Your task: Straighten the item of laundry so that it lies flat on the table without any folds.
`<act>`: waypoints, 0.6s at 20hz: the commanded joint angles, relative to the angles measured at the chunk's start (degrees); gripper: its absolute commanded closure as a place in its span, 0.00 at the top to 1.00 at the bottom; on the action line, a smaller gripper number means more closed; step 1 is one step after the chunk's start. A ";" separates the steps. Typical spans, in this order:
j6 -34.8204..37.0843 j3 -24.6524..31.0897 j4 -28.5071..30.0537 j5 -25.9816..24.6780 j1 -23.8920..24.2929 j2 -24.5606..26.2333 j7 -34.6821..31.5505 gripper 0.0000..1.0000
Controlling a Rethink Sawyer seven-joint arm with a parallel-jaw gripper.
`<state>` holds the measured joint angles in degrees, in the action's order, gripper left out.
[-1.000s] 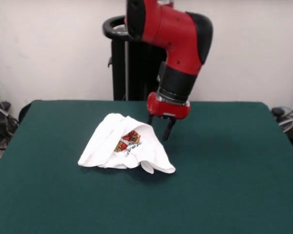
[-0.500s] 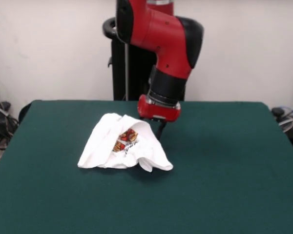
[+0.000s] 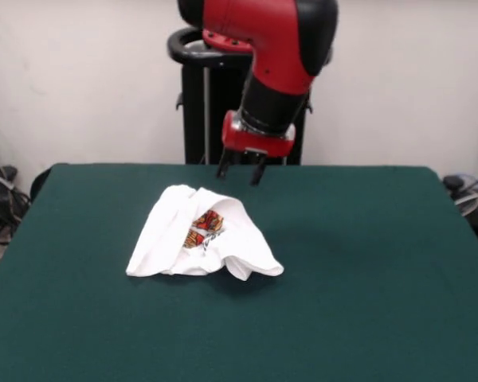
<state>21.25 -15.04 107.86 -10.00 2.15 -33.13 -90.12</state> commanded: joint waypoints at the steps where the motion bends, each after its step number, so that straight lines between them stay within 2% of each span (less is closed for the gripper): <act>1: 7.92 12.46 -2.65 3.31 2.67 -3.68 -2.62 1.00; 3: 4.88 12.89 -3.47 1.98 2.45 -2.60 -3.27 1.00; 8: -11.23 8.54 -8.06 -3.52 -1.86 3.12 -7.92 1.00; 12: -16.88 5.16 -9.86 -2.86 -4.66 6.02 -9.85 1.00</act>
<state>12.45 -11.60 104.45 -11.43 0.89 -33.25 -90.12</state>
